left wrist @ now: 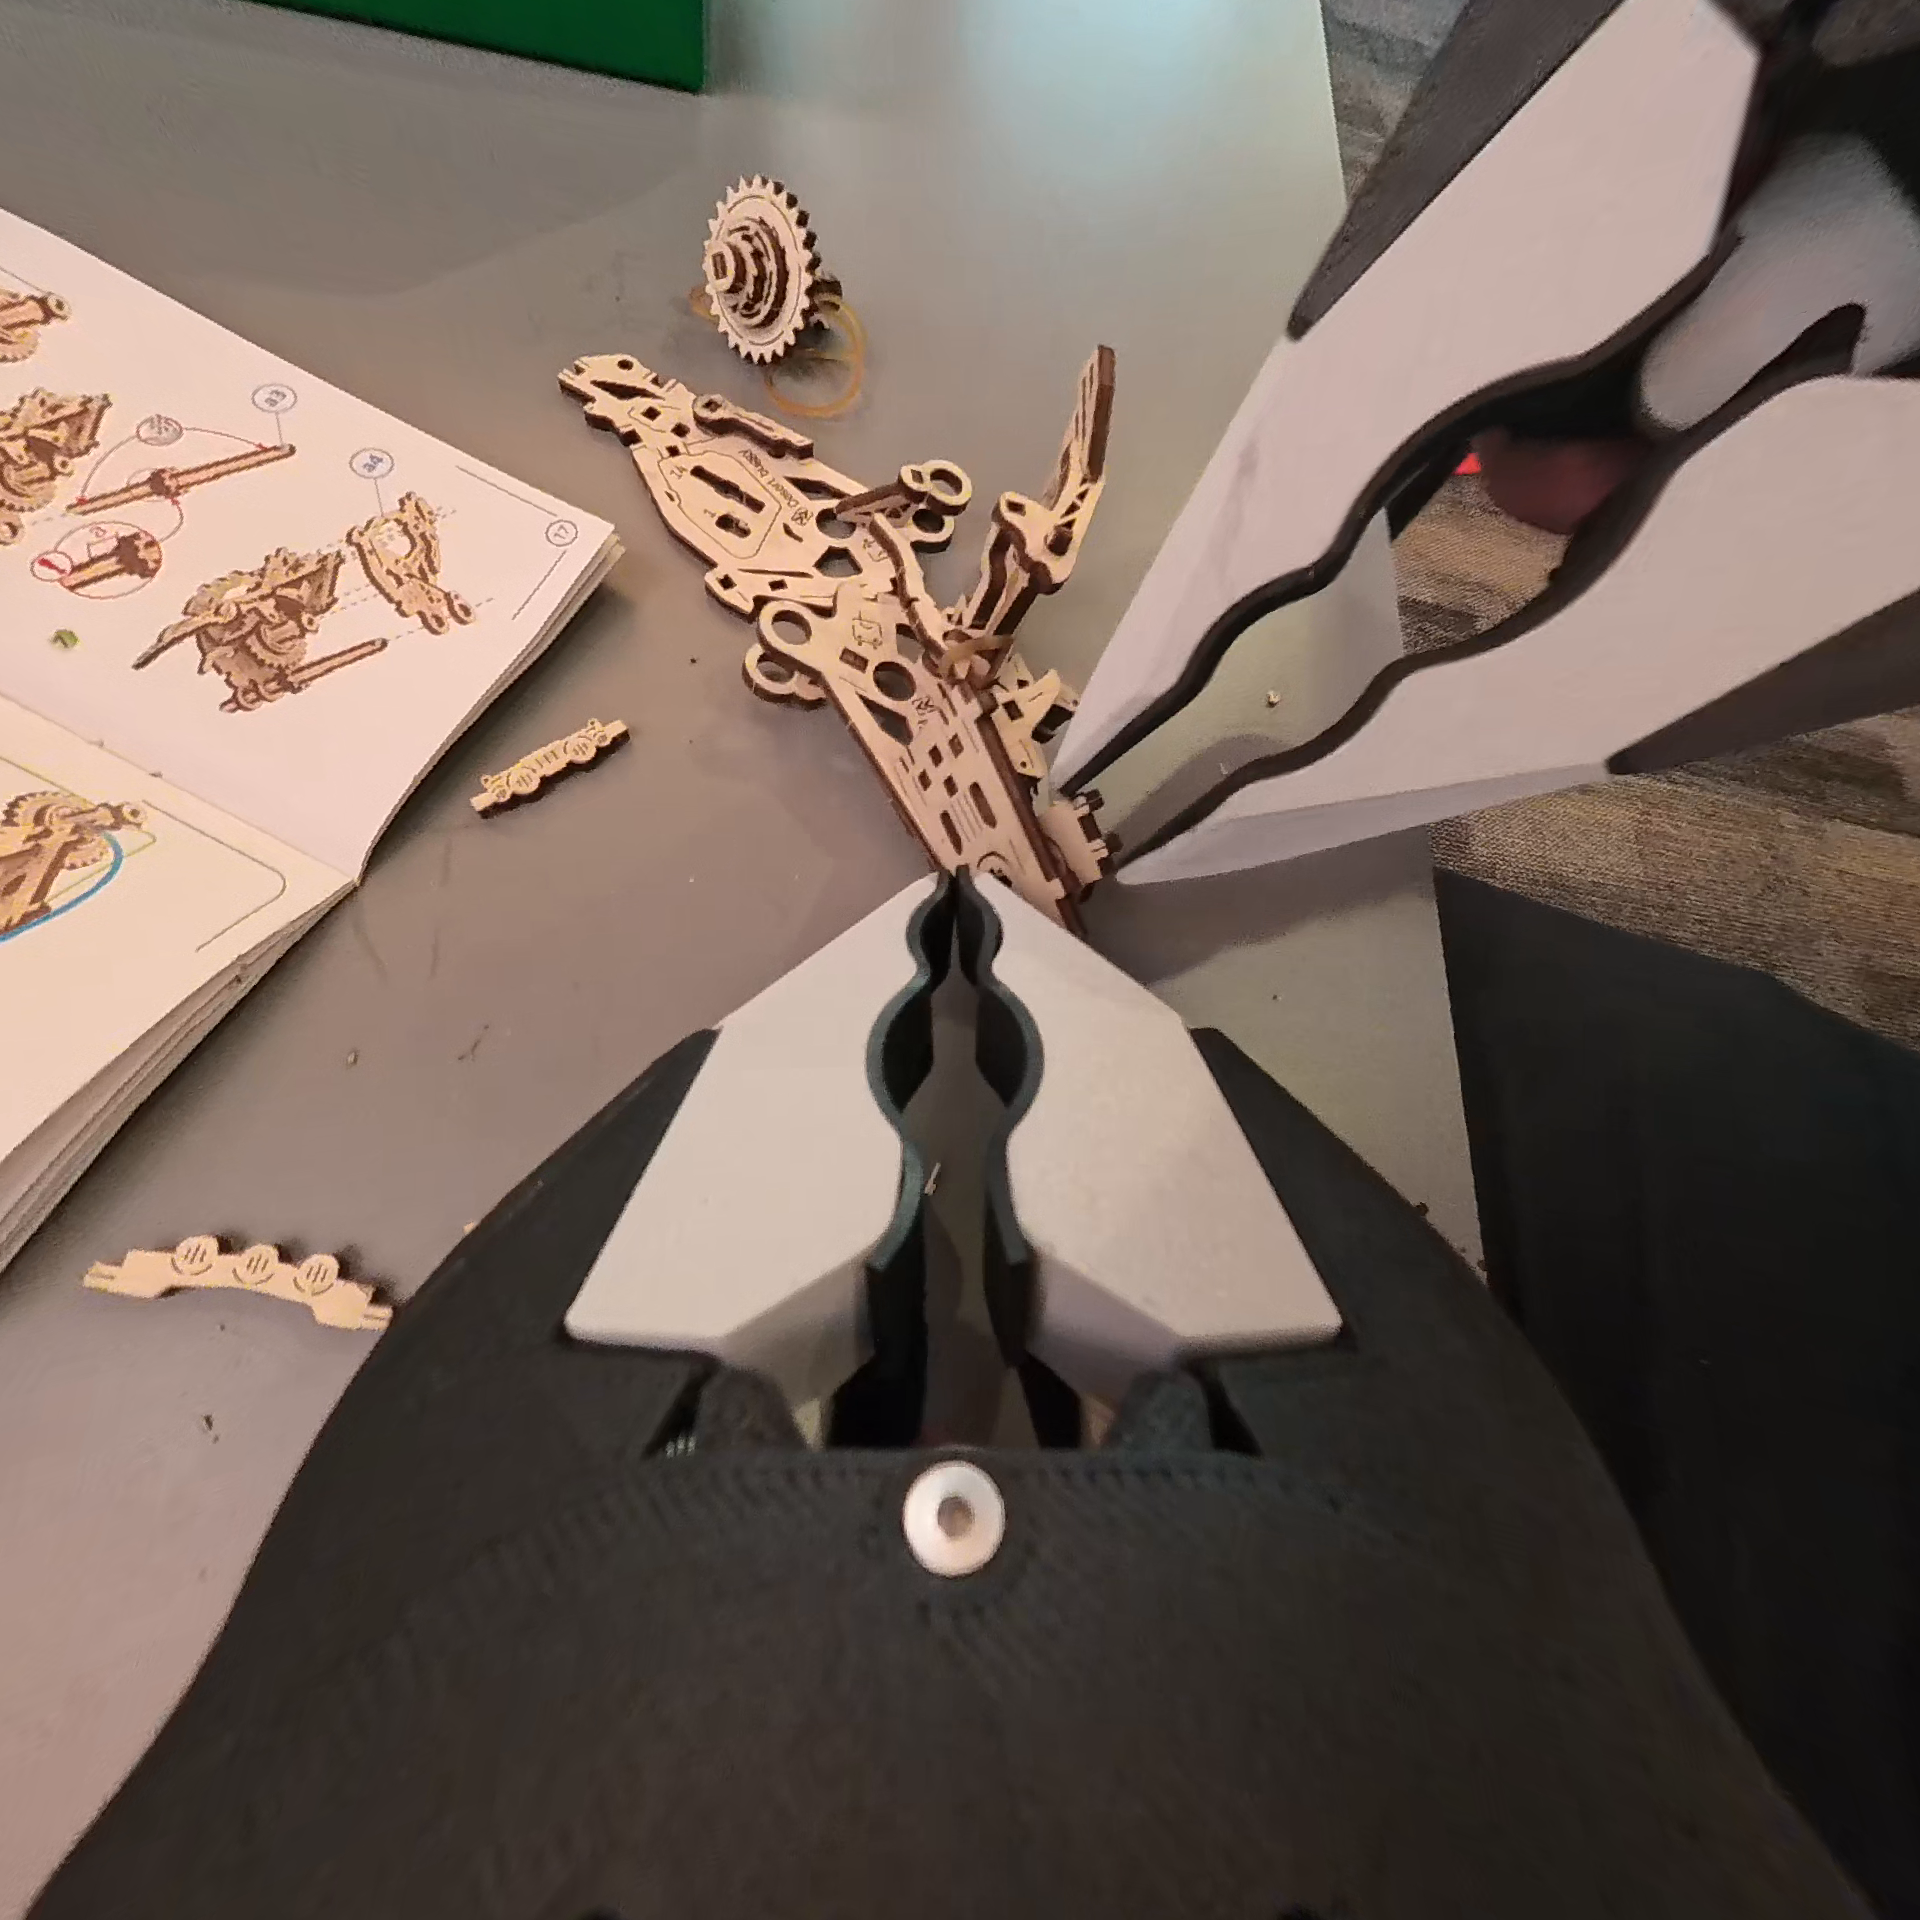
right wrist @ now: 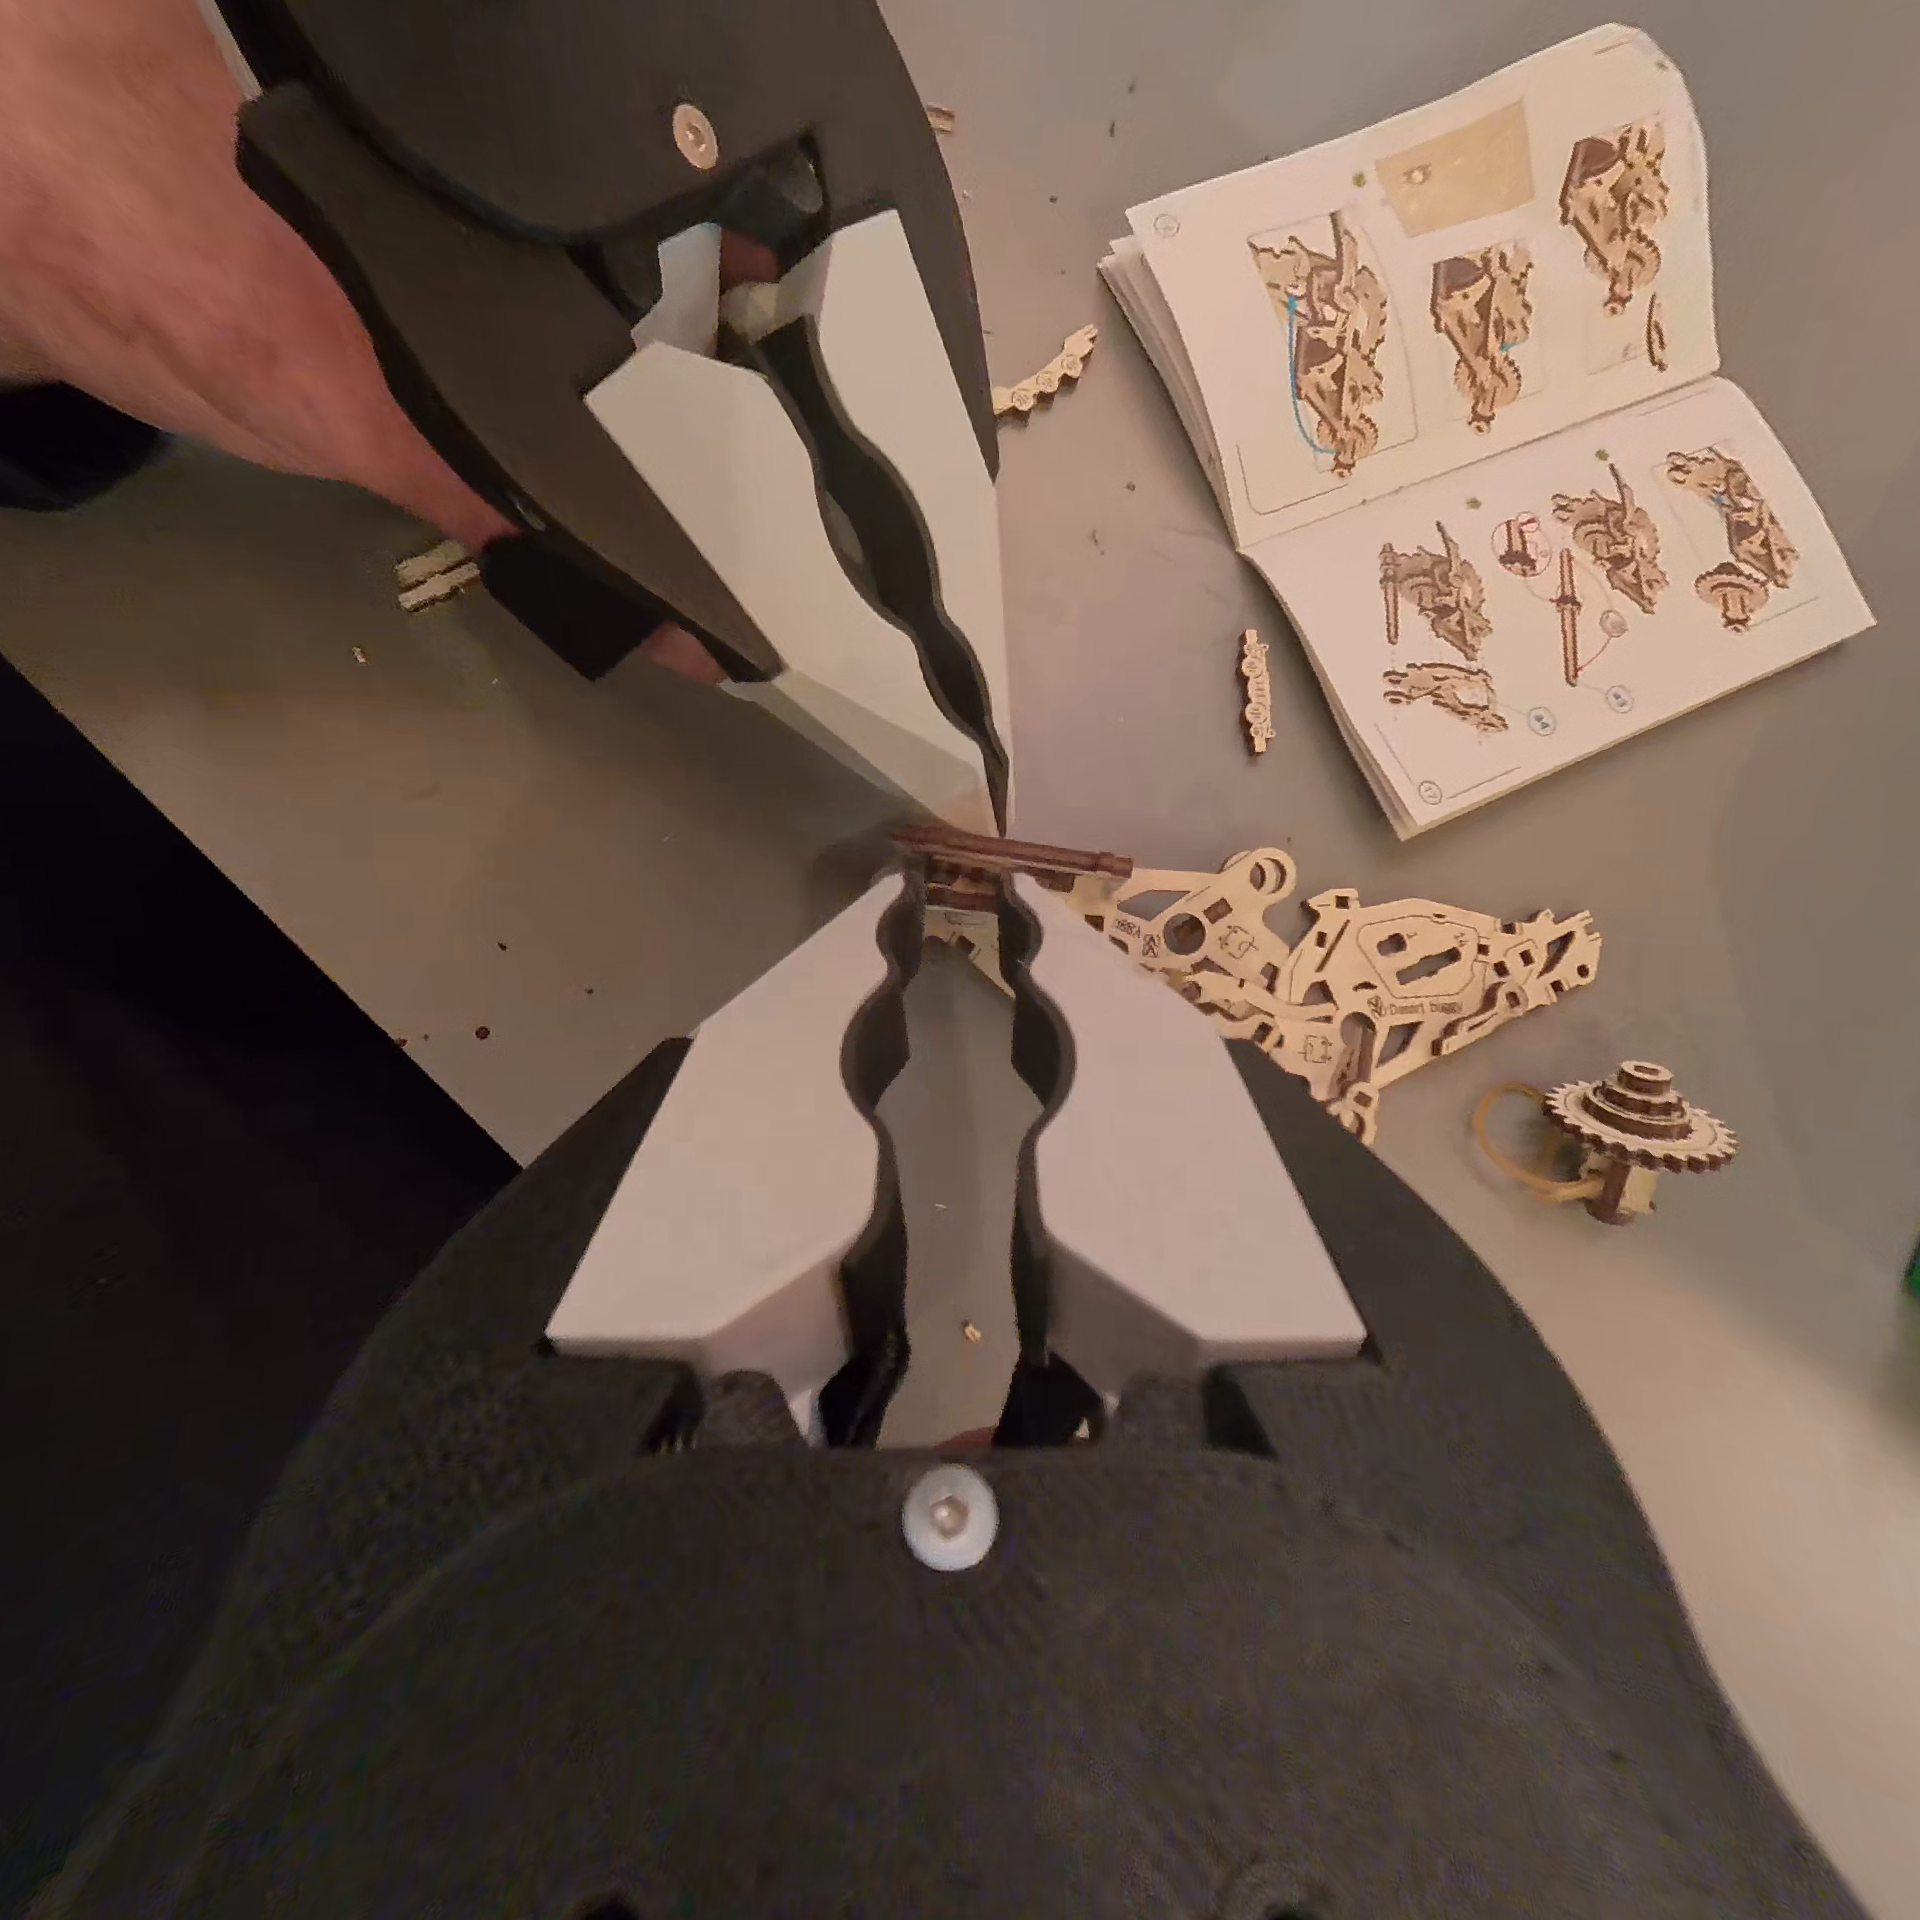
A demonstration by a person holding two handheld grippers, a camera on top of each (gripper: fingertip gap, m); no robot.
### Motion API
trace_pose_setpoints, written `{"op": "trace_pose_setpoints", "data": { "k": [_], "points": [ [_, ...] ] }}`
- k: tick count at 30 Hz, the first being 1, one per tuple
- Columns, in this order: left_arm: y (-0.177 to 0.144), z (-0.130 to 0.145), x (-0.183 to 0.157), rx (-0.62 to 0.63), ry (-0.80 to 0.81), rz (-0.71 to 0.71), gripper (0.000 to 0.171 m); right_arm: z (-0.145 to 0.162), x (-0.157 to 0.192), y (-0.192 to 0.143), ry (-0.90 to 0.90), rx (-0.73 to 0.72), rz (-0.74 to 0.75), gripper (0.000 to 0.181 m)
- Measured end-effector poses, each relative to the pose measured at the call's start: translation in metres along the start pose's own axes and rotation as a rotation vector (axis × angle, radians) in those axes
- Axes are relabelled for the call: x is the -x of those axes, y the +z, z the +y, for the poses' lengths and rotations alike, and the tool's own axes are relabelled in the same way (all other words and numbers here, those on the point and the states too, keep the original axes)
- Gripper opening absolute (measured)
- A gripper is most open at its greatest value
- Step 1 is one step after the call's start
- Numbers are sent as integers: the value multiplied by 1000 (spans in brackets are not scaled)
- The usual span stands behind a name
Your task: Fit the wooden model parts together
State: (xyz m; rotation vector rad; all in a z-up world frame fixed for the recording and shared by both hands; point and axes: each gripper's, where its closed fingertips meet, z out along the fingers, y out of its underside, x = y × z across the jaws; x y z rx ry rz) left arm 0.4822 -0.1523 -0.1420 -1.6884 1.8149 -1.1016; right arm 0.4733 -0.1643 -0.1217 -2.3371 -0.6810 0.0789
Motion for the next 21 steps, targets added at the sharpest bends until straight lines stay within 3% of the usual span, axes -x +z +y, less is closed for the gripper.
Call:
{"op": "trace_pose_setpoints", "data": {
  "k": [21],
  "points": [
    [2, -1, -4, 2, 9, 26, 0, 6, 4, 1, -21, 123, -4, 9]
  ]
}}
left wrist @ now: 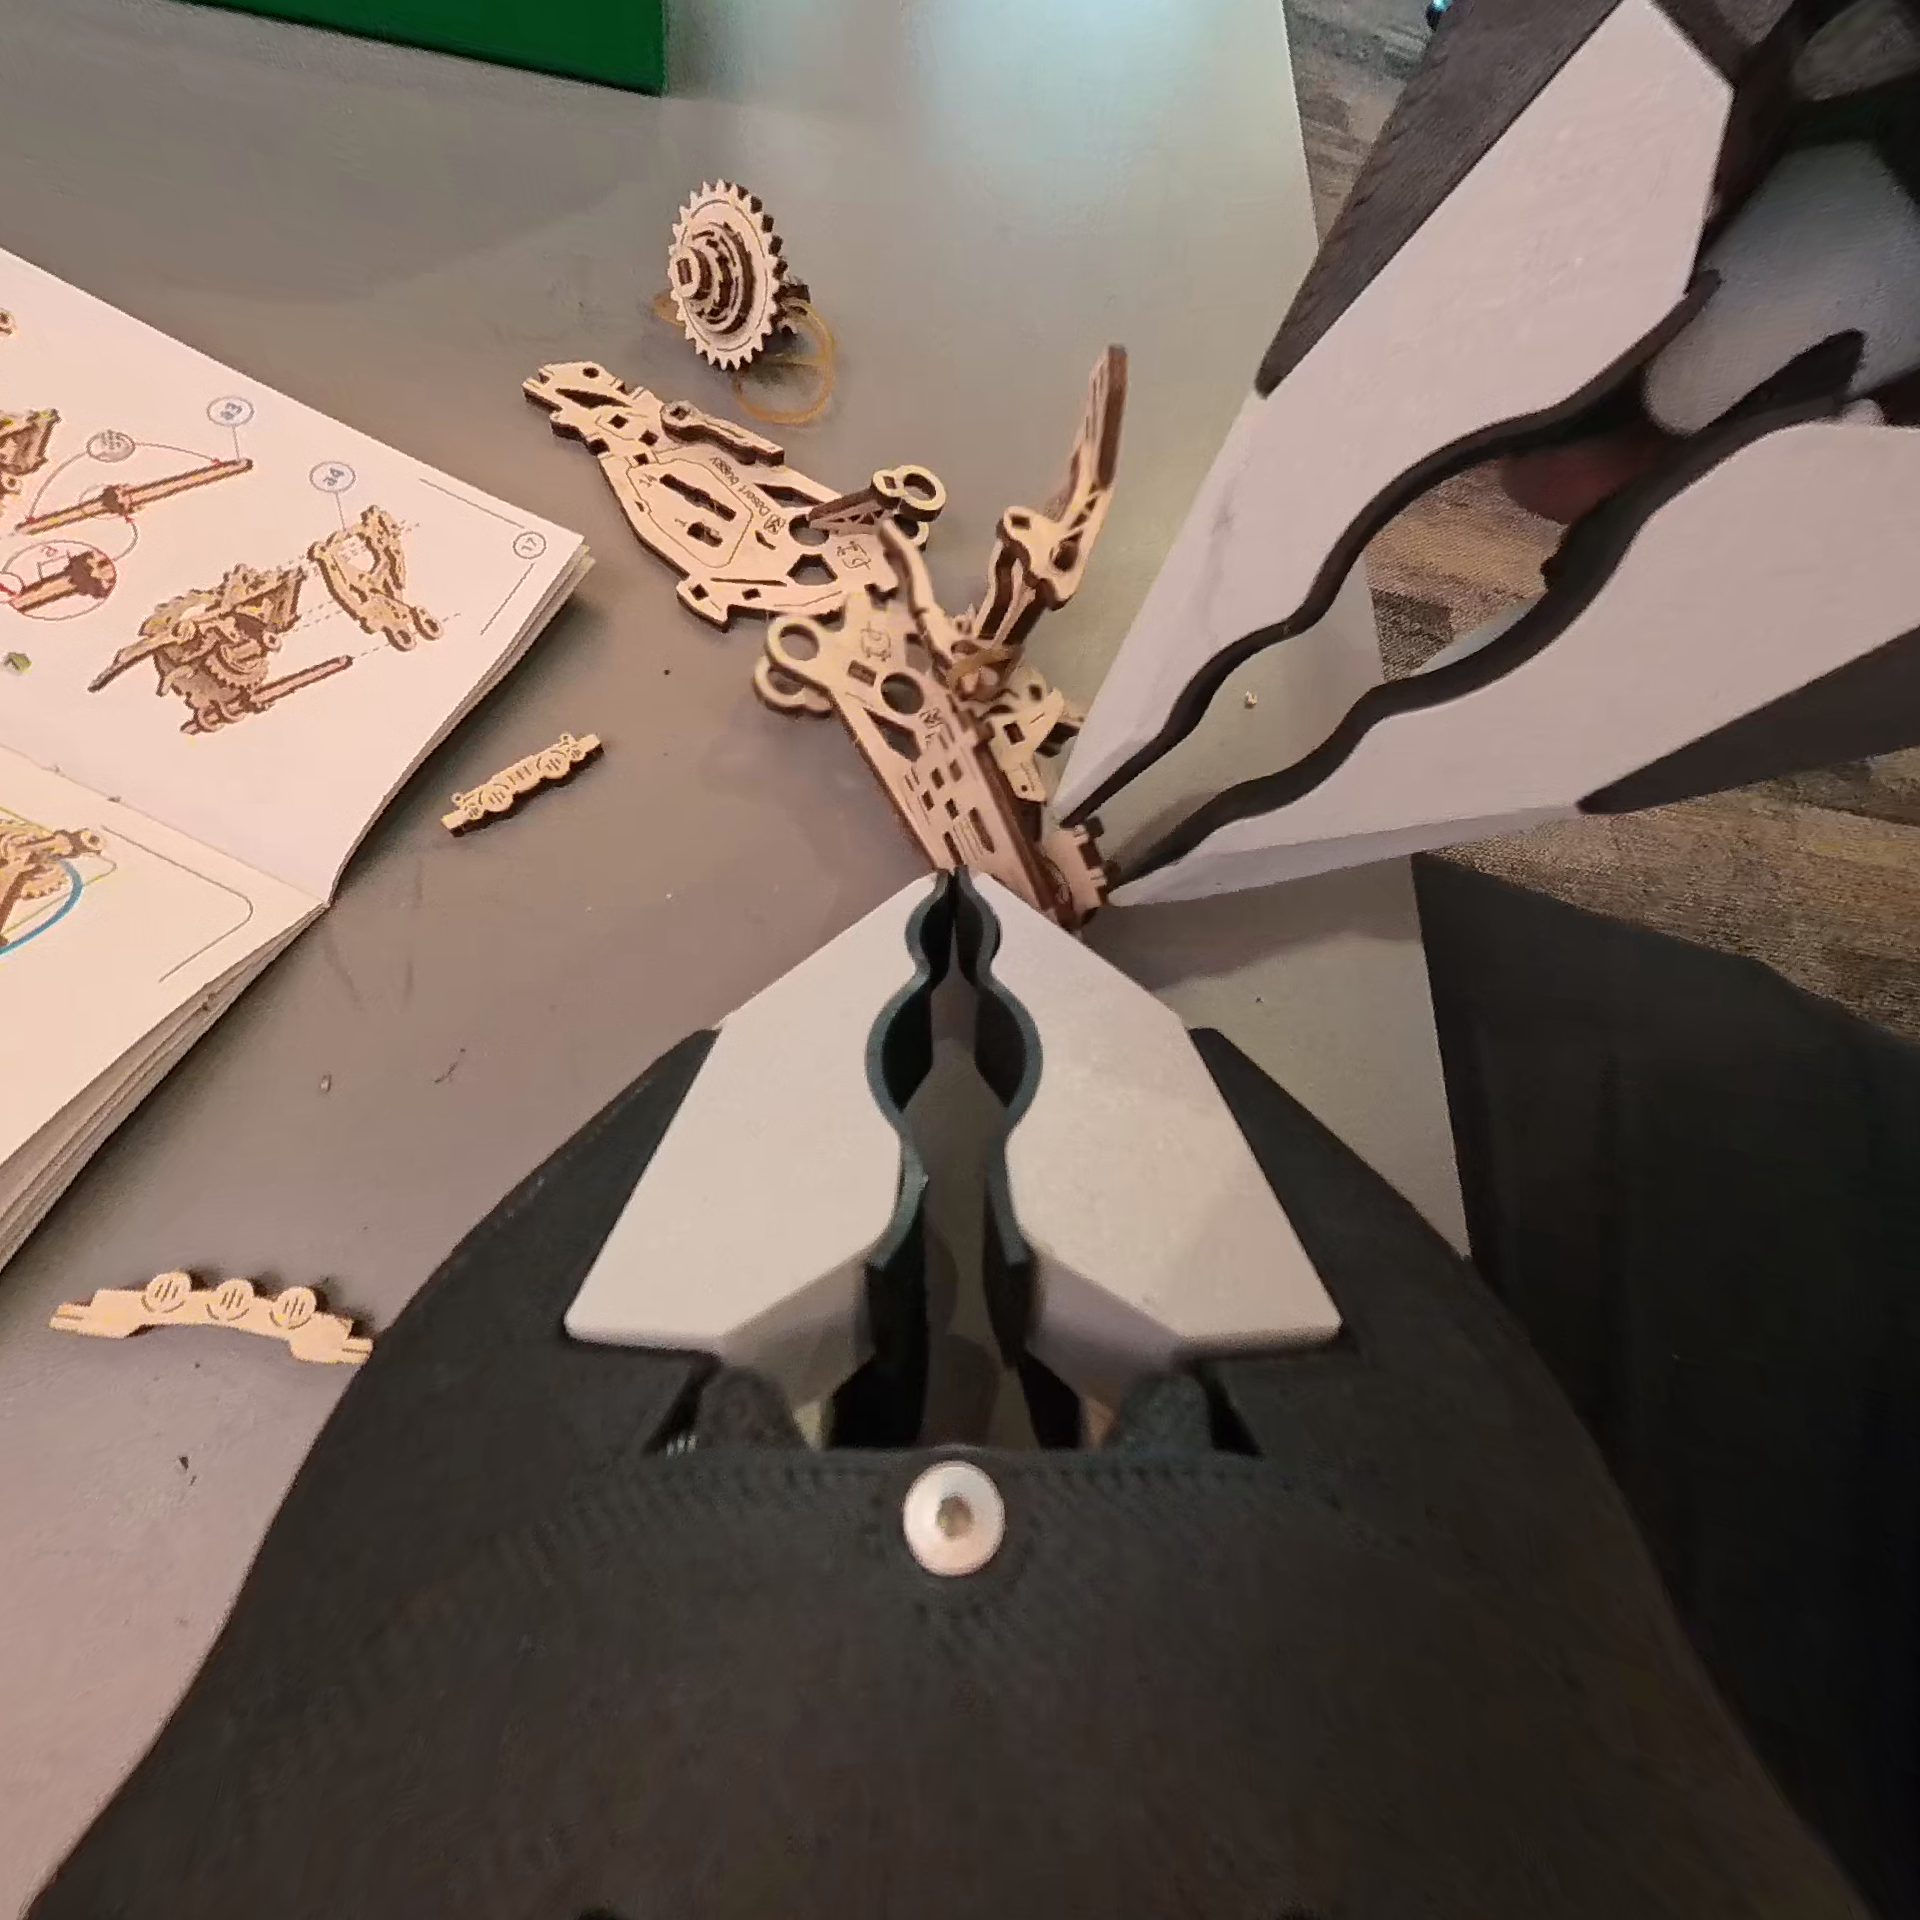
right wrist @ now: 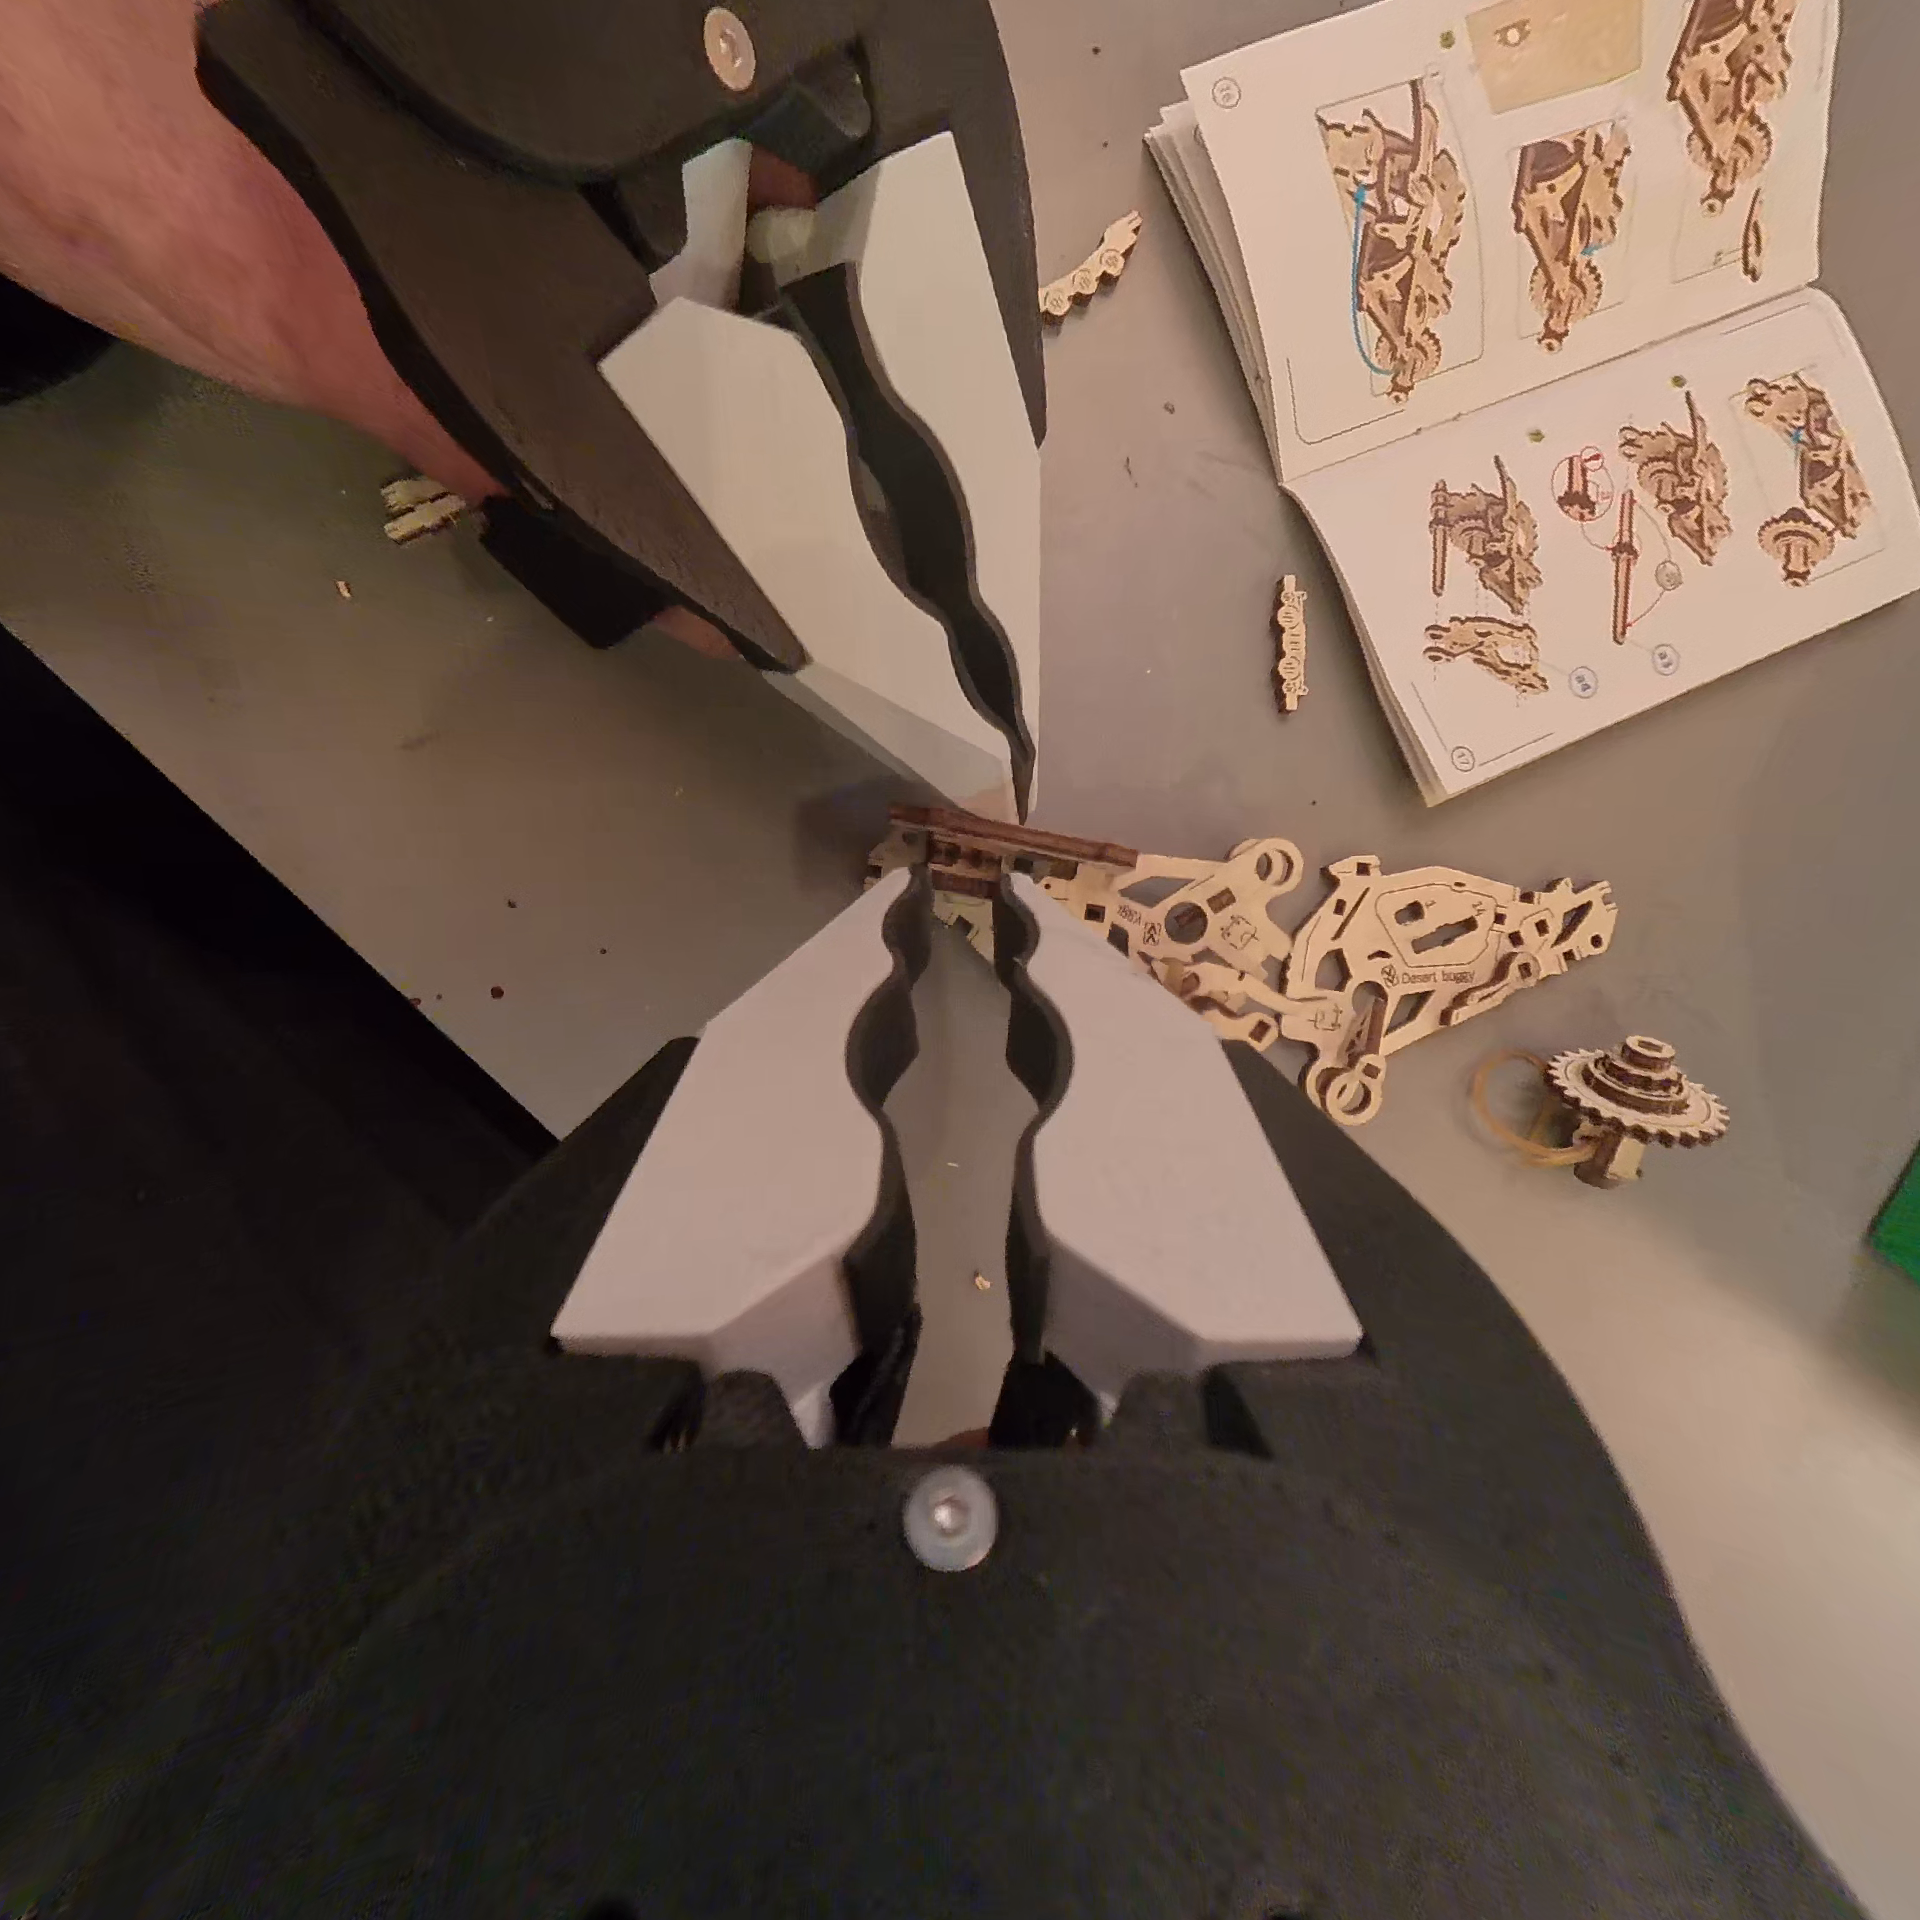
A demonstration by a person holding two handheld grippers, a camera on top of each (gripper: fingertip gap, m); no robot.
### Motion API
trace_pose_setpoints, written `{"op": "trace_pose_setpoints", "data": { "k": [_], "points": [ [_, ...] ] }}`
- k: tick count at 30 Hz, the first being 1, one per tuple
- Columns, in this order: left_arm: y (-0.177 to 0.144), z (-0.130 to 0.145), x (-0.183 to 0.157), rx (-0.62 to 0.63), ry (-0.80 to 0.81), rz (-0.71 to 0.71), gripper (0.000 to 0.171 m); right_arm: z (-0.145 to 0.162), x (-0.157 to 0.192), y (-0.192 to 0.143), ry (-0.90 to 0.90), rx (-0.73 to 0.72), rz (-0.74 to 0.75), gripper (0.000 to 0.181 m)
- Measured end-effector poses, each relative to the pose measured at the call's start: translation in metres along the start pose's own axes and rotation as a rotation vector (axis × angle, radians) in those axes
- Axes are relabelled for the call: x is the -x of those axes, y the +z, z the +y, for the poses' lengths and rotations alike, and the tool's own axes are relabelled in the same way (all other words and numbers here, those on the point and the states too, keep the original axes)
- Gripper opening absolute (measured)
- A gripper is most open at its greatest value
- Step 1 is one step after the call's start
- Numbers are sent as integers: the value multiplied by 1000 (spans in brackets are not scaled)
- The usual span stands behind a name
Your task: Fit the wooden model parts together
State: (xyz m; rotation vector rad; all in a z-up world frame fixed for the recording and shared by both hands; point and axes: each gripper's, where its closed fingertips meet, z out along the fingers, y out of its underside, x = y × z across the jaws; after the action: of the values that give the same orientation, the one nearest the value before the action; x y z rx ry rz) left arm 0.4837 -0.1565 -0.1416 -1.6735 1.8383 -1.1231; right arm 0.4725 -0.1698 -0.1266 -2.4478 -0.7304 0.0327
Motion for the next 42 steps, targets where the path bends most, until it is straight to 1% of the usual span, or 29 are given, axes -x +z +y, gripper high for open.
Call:
{"op": "trace_pose_setpoints", "data": {
  "k": [13, 21, 42],
  "points": [
    [1, 1, 1, 3, -6, -19, 0, 1, 0, 2, 35, 115, -5, 9],
    [1, 1, 2, 7, -5, -28, 0, 1, 0, 2, 23, 181, -12, 9],
    [1, 1, 2, 6, -2, -32, 0, 2, 0, 3, -1, 277, -12, 9]
  ]
}}
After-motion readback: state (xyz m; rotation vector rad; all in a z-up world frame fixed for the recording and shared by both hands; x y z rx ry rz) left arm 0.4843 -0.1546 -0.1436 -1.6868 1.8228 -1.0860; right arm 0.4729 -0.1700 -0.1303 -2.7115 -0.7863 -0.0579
